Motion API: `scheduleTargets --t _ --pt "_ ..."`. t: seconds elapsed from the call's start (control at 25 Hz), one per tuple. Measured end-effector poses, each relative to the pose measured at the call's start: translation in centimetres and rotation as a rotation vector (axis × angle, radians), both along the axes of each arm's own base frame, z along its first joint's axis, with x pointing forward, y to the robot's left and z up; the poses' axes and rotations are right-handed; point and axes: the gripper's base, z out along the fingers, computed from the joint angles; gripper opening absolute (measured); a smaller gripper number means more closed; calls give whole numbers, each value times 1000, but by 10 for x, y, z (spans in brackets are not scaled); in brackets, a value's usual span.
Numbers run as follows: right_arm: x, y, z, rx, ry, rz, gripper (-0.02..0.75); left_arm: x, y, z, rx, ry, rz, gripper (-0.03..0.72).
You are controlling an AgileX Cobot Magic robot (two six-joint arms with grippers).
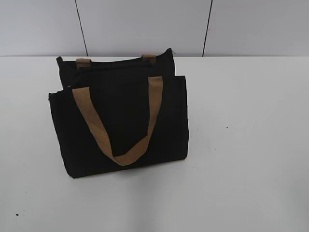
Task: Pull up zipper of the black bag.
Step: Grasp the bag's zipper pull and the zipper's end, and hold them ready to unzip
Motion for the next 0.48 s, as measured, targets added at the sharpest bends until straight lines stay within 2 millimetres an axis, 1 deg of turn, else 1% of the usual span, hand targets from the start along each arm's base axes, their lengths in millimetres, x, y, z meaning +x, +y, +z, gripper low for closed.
scheduleTargets --t 0.48 --pt "0 0 0 0 0 0 557 0 0 0 0 0 0 241"
